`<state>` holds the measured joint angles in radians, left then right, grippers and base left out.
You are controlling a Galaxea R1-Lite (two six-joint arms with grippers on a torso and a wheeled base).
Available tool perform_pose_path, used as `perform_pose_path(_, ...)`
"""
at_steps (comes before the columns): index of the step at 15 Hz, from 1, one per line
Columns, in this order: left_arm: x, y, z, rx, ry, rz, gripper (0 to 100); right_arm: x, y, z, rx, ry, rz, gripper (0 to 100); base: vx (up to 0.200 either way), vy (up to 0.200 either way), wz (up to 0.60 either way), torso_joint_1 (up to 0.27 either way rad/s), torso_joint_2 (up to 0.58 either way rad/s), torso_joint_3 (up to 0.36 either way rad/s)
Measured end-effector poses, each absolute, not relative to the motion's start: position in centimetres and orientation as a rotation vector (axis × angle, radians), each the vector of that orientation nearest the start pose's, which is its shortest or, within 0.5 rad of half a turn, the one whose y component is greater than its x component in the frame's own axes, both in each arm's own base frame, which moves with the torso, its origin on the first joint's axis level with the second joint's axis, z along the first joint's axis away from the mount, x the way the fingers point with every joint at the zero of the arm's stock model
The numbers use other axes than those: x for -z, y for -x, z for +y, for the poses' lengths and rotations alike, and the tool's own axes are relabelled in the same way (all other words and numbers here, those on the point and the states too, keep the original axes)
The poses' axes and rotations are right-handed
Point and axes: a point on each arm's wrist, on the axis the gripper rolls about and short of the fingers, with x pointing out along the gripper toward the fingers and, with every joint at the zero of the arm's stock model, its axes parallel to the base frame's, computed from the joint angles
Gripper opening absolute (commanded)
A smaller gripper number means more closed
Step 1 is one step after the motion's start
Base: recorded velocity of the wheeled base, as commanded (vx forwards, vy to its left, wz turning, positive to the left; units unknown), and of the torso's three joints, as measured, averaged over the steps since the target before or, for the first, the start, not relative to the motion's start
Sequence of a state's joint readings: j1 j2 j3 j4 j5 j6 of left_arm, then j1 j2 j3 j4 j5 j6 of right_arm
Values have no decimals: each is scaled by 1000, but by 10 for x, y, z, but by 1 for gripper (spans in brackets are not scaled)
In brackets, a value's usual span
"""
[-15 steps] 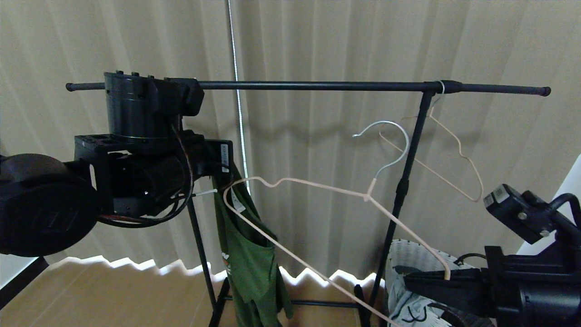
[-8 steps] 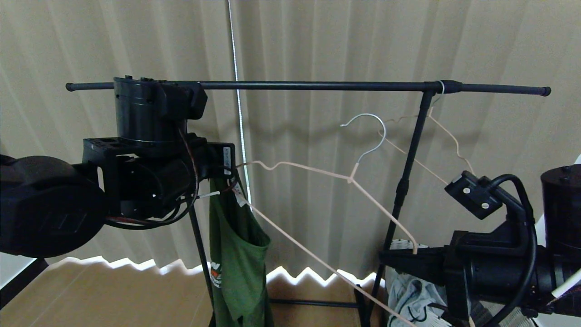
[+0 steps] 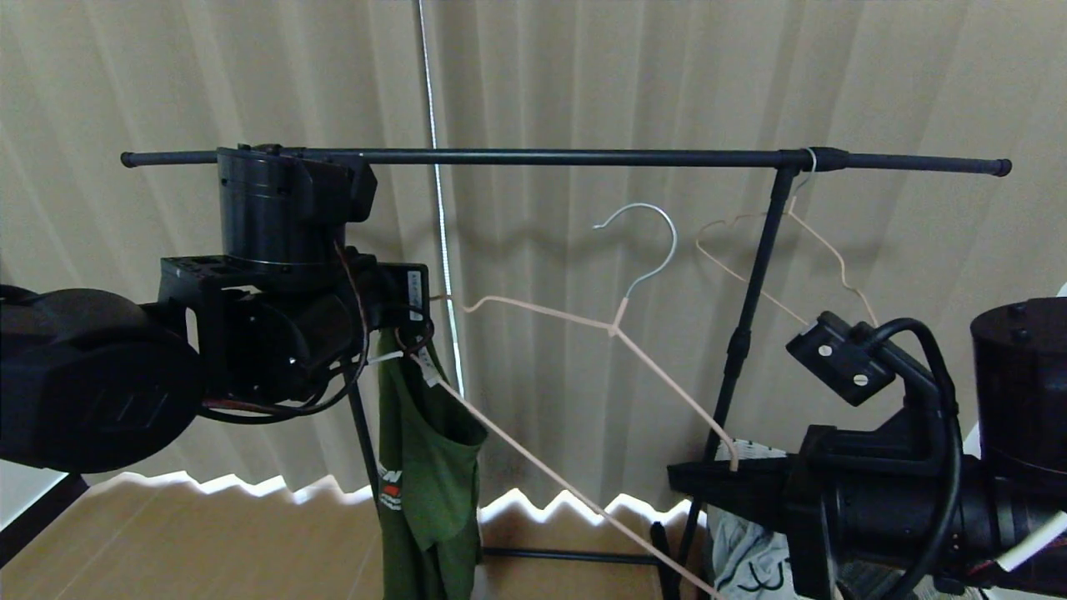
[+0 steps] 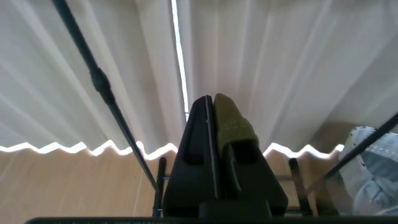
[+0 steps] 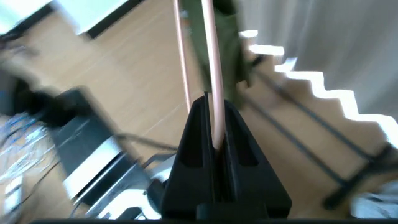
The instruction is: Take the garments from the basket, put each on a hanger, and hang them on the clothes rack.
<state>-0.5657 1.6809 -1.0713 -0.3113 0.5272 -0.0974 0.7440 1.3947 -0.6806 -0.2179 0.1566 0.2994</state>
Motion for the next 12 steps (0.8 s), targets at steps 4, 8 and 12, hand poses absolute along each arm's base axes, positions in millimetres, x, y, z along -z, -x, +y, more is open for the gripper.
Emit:
perform_pose_path(4, -231, -270, -161, 28, -64, 259, 0, -190, -168, 159, -766, -154, 616, 0, 0, 0, 0, 0, 0, 0)
perform_pose_path(8, -231, -266, -167, 53, -62, 255, 0, -188, -173, 166, -774, -161, 604, 0, 0, 0, 0, 0, 0, 0)
perform_pose_path(12, -233, -257, -179, 105, -64, 250, 0, -185, -173, 171, -785, -150, 620, 0, 0, 0, 0, 0, 0, 0)
